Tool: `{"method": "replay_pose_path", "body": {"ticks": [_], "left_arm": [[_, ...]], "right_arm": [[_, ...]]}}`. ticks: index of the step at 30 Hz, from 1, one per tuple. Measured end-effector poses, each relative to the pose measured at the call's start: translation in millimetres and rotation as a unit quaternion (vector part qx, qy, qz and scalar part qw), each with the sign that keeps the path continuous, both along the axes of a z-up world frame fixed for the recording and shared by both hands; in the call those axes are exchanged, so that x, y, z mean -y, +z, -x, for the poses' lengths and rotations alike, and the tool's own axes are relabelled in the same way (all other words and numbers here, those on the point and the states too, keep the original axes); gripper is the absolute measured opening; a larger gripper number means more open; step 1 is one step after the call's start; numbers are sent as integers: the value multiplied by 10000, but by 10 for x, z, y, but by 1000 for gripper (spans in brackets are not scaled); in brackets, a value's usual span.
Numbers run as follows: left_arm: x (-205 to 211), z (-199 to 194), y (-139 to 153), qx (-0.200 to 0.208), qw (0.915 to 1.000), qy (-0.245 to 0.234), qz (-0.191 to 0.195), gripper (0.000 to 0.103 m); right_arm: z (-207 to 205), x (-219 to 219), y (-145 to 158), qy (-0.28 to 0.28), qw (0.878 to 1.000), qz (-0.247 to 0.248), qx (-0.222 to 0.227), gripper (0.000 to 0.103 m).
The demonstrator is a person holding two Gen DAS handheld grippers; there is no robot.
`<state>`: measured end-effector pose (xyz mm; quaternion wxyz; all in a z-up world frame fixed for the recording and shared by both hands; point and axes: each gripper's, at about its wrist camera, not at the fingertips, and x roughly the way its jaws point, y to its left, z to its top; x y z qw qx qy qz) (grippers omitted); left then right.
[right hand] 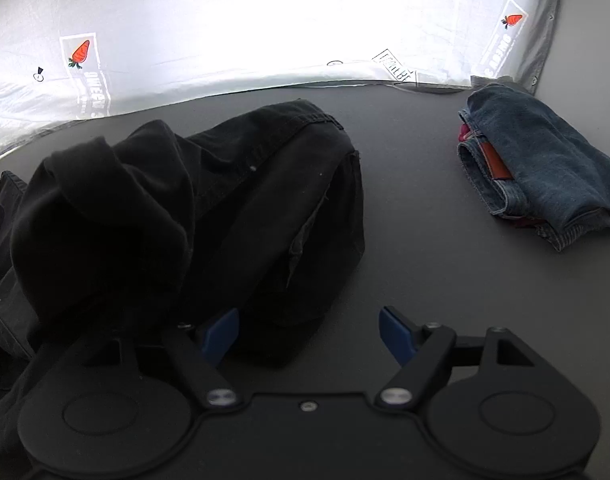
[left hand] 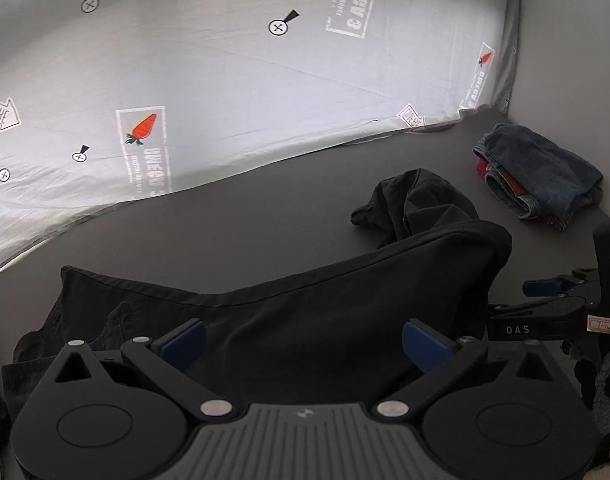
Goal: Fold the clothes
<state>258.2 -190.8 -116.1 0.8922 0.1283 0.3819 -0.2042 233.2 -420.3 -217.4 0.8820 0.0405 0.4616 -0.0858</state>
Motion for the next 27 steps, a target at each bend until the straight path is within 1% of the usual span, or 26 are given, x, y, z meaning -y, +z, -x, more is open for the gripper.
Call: {"method": "replay_pose_path", "body": {"ticks": [1,2,5,7,10,11,13,14,15,16,17,18,19,20,21,24,27], "left_arm": [[136,-50,-86,9,9997,-216,-106,103],[274,-102,-184,68,9988,-390,-305,103],[552,-232,-423,275,9935,-779,-786,103],[629,-326,-507,329,9912,-909,-900,103],[643,-475,-560,374,9908,-838,-994,103],[630,-510,-563,409,9908,-776,-1035,103],[601,-578,-569,481,9904,-650,-1120,103],[579,-609,-570,527,9900,-566,-1180,103],[554,-639,-572,563,9898,-452,-1230,103],[527,-672,-572,590,9895,-329,-1277,103],[493,-720,-570,575,9898,-165,-1296,103],[450,-763,-565,529,9904,-21,-1278,103],[405,-798,-552,498,9909,106,-1246,103],[356,-827,-531,487,9912,224,-1211,103],[307,-855,-508,475,9915,334,-1164,103],[152,-912,-408,425,9938,567,-853,103],[55,-940,-319,296,9949,820,-506,103]], "right_arm": [[-35,54,-82,75,9998,-155,-65,78],[-68,94,-160,137,9995,-267,-134,78],[-169,142,-363,409,9981,-419,-183,78],[-263,176,-468,518,9963,-652,-191,78],[-388,238,-546,515,9942,-924,-207,79],[-402,256,-553,522,9935,-995,-196,82],[-394,280,-549,495,9926,-1106,-108,82],[-384,277,-534,507,9914,-1206,-34,71],[-373,265,-512,534,9897,-1329,52,47],[-370,225,-471,509,9901,-1305,121,43],[-366,153,-416,529,9922,-1113,196,35],[-356,50,-341,654,9943,-782,310,29],[-337,-55,-232,758,9950,-454,456,28],[-317,-102,-123,757,9949,-310,589,25],[-282,-101,24,660,9945,-263,766,20],[-152,-10,487,199,9914,-163,1279,16],[-23,-16,861,-40,9863,139,1641,16]]}}
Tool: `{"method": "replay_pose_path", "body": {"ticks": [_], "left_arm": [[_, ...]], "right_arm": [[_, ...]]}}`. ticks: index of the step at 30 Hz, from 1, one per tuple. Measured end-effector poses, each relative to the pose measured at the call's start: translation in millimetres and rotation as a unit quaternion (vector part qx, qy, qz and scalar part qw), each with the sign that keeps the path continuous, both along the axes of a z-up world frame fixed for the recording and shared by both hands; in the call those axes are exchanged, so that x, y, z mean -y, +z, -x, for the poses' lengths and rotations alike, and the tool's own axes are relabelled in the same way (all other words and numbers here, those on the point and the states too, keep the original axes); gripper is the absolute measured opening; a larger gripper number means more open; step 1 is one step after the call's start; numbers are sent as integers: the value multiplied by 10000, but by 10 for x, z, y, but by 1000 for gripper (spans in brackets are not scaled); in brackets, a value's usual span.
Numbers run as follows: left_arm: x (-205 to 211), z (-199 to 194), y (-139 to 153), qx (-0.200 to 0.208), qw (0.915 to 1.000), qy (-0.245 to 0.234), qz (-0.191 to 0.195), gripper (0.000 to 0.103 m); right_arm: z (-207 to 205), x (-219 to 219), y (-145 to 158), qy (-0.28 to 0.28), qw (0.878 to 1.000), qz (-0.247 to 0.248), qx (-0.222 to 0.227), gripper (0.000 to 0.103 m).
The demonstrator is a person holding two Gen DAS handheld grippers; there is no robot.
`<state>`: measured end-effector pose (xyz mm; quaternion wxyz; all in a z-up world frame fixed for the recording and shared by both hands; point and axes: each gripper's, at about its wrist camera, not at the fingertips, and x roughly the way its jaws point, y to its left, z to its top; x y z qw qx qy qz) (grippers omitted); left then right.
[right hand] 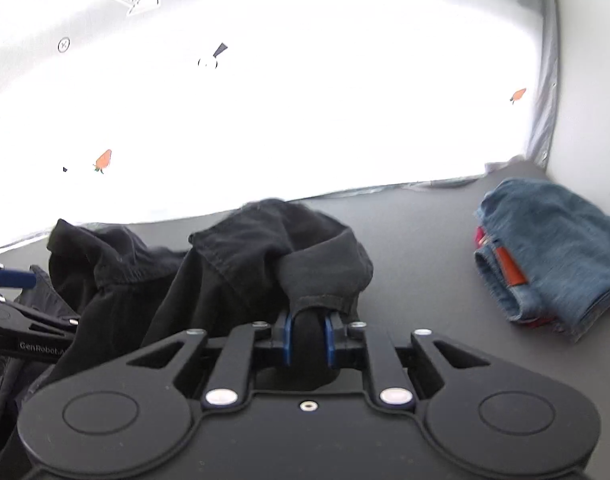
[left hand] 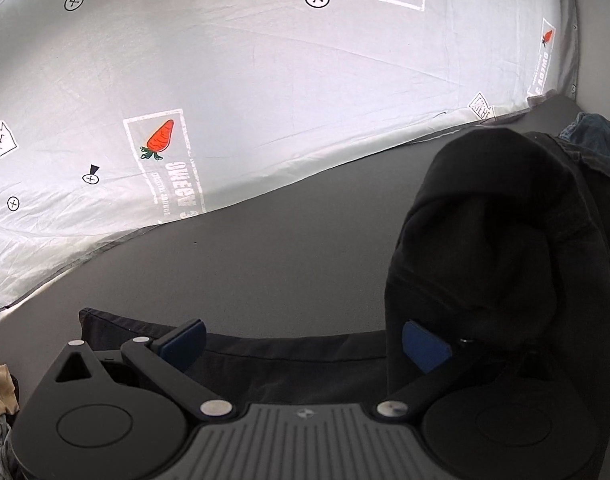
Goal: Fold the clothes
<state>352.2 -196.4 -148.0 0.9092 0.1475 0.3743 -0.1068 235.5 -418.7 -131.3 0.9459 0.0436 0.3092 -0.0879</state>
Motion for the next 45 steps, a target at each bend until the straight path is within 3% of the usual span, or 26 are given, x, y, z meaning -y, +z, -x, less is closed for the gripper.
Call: {"method": "replay_pose_path", "body": {"ticks": [3,5,7,9,11,13,17,21,24,29,31,33,35,37,38,39,42,45], "left_arm": [[-98,31,36,-61,9997,182,130,103],[-205,106,24,-72,9993,342,121,103],[-350,210,14,-109,9985,521,115,103],[-560,355,14,-163,9961,857,135,103],[-805,512,9,-284,9911,1275,245,103],[-1056,669,-15,-422,9839,1683,432,103],[-1476,1046,-50,-538,9687,2352,583,103],[-1789,1393,6,-503,9609,2645,642,103],[-1947,1543,45,-519,9589,2705,678,103],[-2106,1662,99,-497,9593,2703,651,103],[-2183,1706,117,-482,9583,2735,674,103],[-2278,1772,134,-486,9564,2791,708,103],[-2374,1853,142,-487,9544,2859,714,103],[-2489,1963,134,-459,9507,2986,705,103],[-2544,2003,120,-452,9484,3053,729,103],[-2588,2029,104,-452,9462,3115,752,103],[-2726,2053,63,-475,9371,3364,798,103],[-2853,2026,123,-301,9321,3460,1026,103]], "right_arm": [[32,-41,40,-137,9993,351,-2,17],[-43,-16,-183,-353,9962,615,-498,19],[-114,-13,-422,-542,9857,1037,-1209,27],[-31,72,-471,-646,9838,863,-1436,28],[123,199,-407,-692,9864,397,-1437,38],[279,192,-313,-590,9896,280,-1280,47],[543,-214,-181,103,9878,1246,-925,57],[781,-767,-31,1310,9761,1652,-531,70],[962,-1243,-31,2341,9558,1704,-512,74],[1130,-1991,-121,4077,8923,1779,-775,77],[1156,-2229,-118,4514,8762,1492,-792,80],[1150,-2456,-260,5015,8513,938,-1223,85],[1200,-2684,-514,5323,8282,768,-1575,80],[1263,-2878,-786,5270,8224,1337,-1675,63],[1288,-2952,-901,5154,8220,1776,-1647,23],[1295,-2979,-954,5058,8227,2039,-1609,13],[1269,-2879,-682,4826,8453,1966,-1181,6],[1194,-2707,-2,4430,8691,2174,-328,5]]}}
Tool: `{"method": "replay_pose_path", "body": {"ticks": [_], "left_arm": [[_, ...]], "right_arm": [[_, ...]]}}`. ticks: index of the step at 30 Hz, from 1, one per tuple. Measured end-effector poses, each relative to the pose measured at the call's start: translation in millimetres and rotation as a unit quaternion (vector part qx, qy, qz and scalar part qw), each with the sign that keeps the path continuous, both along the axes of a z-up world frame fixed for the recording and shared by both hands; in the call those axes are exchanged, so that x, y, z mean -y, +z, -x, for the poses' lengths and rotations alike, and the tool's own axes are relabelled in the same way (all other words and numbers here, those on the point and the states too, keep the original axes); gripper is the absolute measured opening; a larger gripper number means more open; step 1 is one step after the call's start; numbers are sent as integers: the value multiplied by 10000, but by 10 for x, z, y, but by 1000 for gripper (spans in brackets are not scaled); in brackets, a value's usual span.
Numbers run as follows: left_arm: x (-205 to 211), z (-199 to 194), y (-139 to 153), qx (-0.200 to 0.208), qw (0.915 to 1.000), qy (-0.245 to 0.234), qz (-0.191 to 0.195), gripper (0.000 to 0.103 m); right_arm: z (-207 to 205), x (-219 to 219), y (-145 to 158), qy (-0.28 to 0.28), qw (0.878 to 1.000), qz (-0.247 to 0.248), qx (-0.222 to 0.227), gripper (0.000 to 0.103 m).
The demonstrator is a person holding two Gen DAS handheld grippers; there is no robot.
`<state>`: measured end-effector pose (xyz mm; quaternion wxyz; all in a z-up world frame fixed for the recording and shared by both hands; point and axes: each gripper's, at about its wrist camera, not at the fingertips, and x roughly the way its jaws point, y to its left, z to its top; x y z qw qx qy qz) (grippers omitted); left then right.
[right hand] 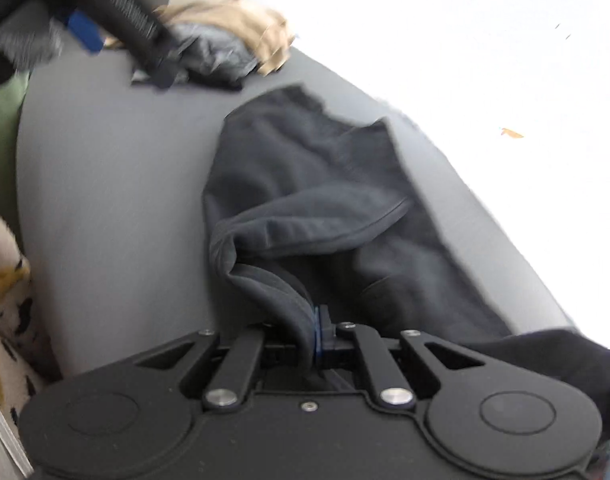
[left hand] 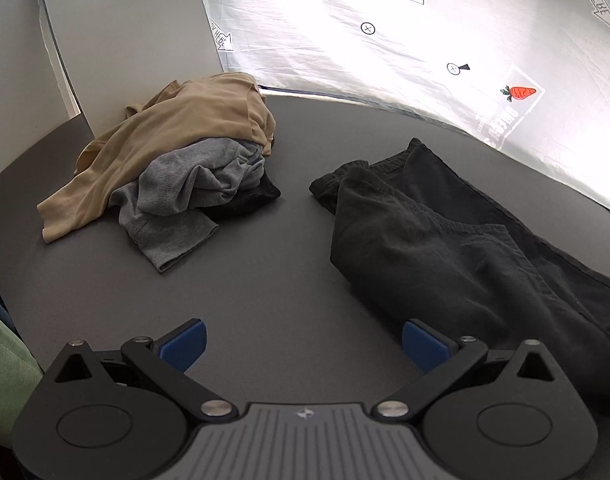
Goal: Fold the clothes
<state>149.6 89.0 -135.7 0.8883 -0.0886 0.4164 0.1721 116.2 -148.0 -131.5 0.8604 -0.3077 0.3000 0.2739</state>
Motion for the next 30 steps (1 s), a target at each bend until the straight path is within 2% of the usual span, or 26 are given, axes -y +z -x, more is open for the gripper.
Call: {"method": "replay_pose_path", "body": {"ticks": [3,6,8,11,14,16,17,18,19,20,21,22,24,26,27,30], "left_arm": [[-49,-134,60,245,9996,55,-126,103],[-67,-314,109,444,9988,75,-188,103],[-78,-453,144,582,9982,77,-144,103],[-63,-698,154,702,9975,23,-57,103],[-37,-935,95,705,9975,2,-10,103],[-22,-1139,12,634,9979,4,130,103],[-8,-1268,-46,539,9984,5,180,103],[9,-1391,-101,448,9988,1,217,103],[36,-1488,-141,376,9991,-29,190,103],[72,-1577,-175,319,9994,-91,134,103],[127,-1669,-210,261,9994,-209,35,103],[167,-1721,-225,240,9992,-301,-57,103],[259,-1796,-271,208,9982,-496,-268,103],[327,-1845,-342,64,9975,-619,-341,103],[362,-1870,-387,-45,9972,-691,-291,103],[485,-1903,-464,-245,9951,-948,-102,103]], "right_arm": [[-327,222,779,-300,9949,-413,872,5],[-790,387,1371,-556,9817,-620,1715,5],[-1107,470,1664,-724,9700,-879,2149,5],[-1550,470,1899,-995,9462,-727,2991,5],[-2083,447,1959,-1249,9284,-839,3396,5],[-2524,453,1911,-1549,9281,-1316,3118,7],[-2777,404,1810,-1617,9361,-1466,2758,12],[-3045,326,1671,-1635,9467,-1558,2296,29],[-3279,219,1488,-1649,9584,-1470,1807,41],[-3394,129,1286,-1709,9658,-1240,1501,50],[-3455,57,1087,-1793,9702,-985,1299,47],[-3413,10,908,-1784,9731,-815,1212,47],[-3102,2,659,-1646,9772,-788,1081,52],[-2678,38,491,-1705,9773,-850,922,64],[-2450,119,412,-1835,9762,-788,846,69],[-1787,469,174,-2275,9708,-363,663,71]]}}
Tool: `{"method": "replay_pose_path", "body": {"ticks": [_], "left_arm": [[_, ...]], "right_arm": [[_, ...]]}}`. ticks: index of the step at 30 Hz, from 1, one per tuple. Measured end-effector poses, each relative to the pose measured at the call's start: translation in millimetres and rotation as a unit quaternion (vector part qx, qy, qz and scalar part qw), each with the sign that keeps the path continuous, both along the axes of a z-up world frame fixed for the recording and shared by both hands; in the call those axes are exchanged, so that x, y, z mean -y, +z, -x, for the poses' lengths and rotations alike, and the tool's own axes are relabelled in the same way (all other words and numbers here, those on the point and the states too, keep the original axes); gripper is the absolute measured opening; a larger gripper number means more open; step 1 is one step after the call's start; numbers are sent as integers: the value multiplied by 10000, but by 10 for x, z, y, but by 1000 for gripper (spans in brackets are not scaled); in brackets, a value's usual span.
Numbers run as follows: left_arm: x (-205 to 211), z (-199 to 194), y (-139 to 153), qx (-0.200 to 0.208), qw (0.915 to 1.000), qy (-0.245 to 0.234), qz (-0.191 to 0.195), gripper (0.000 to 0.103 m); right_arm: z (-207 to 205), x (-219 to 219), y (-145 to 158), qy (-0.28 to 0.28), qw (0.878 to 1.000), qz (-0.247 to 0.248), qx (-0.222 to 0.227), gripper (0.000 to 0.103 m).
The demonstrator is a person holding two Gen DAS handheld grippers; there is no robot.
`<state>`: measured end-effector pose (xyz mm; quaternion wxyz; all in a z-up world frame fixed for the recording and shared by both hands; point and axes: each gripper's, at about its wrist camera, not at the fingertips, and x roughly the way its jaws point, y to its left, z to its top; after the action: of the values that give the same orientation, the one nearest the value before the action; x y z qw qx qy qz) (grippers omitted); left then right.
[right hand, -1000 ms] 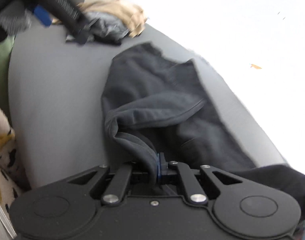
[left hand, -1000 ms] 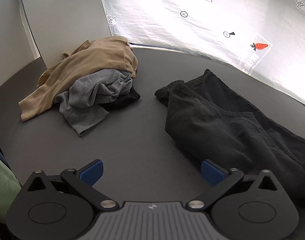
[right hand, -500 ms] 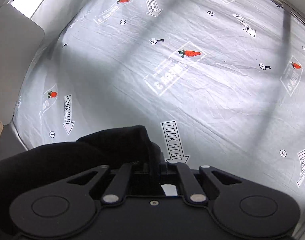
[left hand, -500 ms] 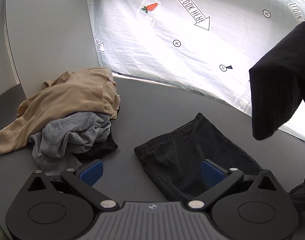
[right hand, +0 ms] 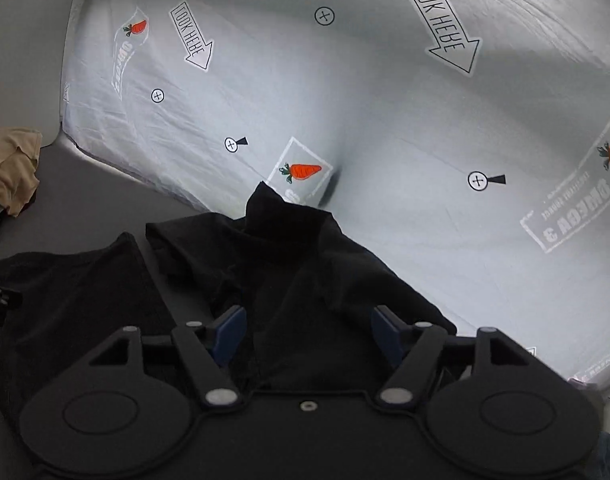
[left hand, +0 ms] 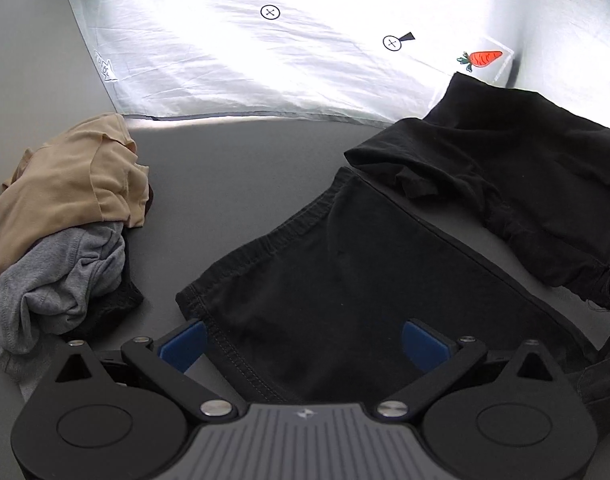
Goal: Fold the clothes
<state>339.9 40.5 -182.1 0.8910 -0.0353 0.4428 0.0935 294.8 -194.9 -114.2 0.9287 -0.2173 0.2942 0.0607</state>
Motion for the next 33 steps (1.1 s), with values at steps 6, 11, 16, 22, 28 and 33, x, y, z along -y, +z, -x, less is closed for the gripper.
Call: {"method": "replay_pose_path", "body": {"ticks": [6,11,16,22,28,33], "left_arm": [[411,-2,118,93,9978,-661,-42,103],[671,46,297,346,9947,-966,-115,103],[733,126,432,515,9943,-896,-248,103],[645,93,413,482,9968,-590,-223,103],[571,-38,367,461,9976,-405,-310,103],[486,-141,272,244,9991,-318,-145,103]], "right_arm": [[726,568,-654,-915,9889,884,-771,80],[645,637,-1325,-981,9738,1958,-618,77],[485,839,-983,-1474,9700,1933,-78,27],[93,1244,-142,-1732,9492,2338,1197,6],[-1097,1577,61,-2245,9257,2190,2115,7],[-1865,1794,-368,-2402,9502,1804,834,35]]}}
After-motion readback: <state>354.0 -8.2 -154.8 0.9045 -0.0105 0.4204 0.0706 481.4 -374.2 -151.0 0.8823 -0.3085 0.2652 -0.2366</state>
